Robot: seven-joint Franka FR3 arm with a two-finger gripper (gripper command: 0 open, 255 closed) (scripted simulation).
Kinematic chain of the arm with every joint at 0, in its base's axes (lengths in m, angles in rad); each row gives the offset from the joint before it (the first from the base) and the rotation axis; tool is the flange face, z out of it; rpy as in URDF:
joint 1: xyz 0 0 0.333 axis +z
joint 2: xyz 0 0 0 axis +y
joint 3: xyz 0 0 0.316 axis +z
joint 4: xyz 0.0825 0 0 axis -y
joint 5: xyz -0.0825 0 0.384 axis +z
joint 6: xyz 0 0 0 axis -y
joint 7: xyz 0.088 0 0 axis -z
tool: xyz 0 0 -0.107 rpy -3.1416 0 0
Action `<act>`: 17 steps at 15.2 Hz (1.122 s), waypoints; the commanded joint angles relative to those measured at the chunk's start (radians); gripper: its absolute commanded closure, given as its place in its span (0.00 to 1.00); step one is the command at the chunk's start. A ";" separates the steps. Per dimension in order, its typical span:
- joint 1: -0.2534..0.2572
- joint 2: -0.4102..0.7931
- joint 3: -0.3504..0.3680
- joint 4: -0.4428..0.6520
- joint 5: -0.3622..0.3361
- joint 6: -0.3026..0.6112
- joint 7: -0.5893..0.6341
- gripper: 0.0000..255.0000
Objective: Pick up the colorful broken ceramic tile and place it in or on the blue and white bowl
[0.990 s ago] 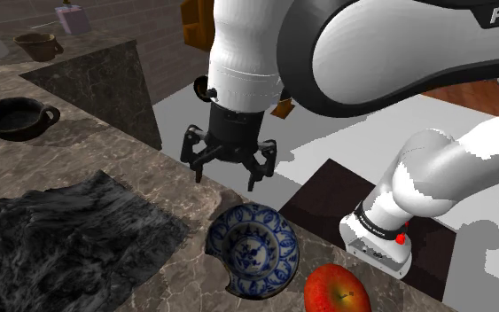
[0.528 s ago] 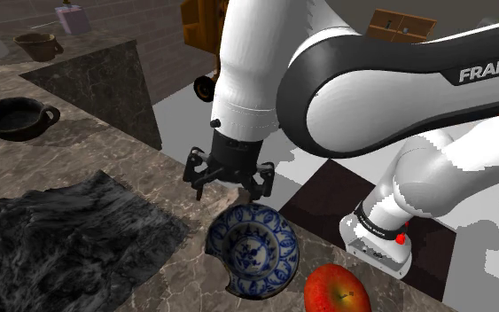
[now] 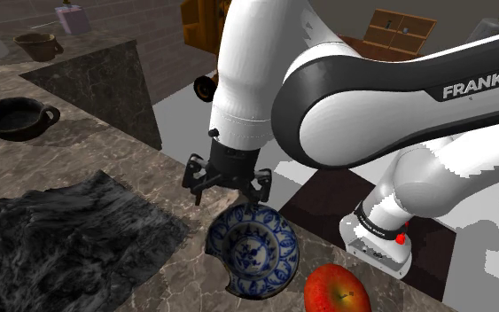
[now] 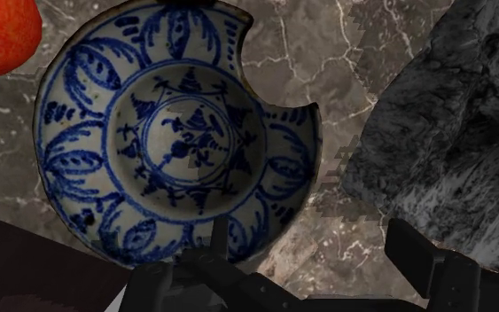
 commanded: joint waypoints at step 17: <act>0.146 -0.333 -0.092 -0.369 0.168 0.274 -0.155 0.00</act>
